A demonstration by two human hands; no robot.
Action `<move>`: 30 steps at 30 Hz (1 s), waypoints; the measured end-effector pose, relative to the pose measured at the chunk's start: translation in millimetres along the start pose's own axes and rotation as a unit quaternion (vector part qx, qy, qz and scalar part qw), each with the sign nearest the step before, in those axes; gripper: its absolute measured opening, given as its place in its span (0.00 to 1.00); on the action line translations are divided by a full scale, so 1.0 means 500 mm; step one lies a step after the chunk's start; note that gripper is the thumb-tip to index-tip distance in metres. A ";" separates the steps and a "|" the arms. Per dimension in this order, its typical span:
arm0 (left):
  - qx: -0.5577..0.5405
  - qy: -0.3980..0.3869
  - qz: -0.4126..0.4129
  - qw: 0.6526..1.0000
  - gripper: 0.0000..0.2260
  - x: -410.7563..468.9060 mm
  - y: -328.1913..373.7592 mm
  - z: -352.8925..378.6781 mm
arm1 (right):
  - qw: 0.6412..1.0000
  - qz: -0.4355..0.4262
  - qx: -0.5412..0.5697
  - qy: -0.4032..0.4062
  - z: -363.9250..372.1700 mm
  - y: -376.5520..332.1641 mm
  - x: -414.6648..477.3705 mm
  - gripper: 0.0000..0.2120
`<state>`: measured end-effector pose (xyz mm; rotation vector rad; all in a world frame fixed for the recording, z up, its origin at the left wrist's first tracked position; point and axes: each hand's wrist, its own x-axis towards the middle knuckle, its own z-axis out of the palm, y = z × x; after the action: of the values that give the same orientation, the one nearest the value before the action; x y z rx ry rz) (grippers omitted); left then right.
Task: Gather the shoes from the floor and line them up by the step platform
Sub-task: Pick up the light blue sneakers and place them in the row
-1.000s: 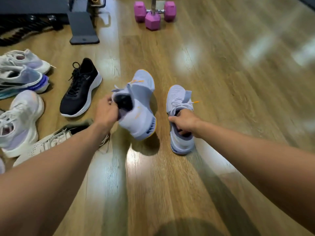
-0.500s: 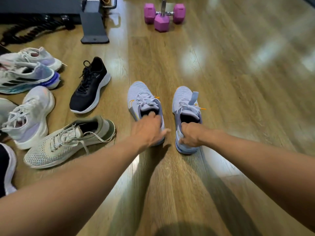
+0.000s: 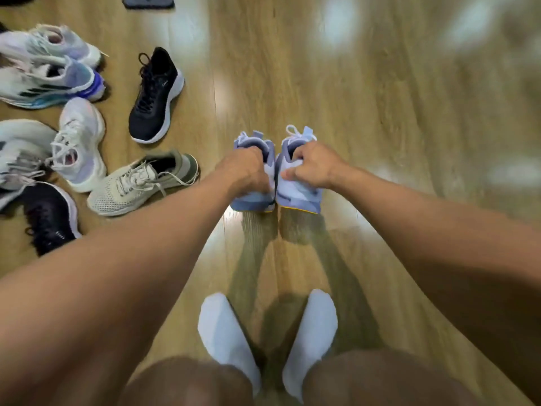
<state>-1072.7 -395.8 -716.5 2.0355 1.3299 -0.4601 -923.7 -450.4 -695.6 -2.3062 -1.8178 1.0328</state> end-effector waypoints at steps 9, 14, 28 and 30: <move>0.092 -0.243 0.064 0.963 0.22 -0.506 0.360 -0.425 | 0.981 0.130 0.107 -0.100 -0.488 -0.205 -0.514 0.18; 0.129 -0.234 0.165 0.949 0.18 -0.722 0.560 -0.595 | 0.975 0.145 0.169 -0.013 -0.717 -0.261 -0.806 0.12; 0.268 -0.192 0.554 0.764 0.08 -1.199 1.033 -0.568 | 0.751 0.472 0.184 0.423 -0.771 -0.277 -1.468 0.23; 0.293 -0.205 0.585 0.728 0.06 -1.277 1.074 -0.499 | 0.695 0.523 0.208 0.448 -0.730 -0.266 -1.562 0.22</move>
<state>-871.5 -799.9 28.4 2.5565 -0.5636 -0.6778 -928.6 -957.7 14.2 -2.6265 0.1542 0.0763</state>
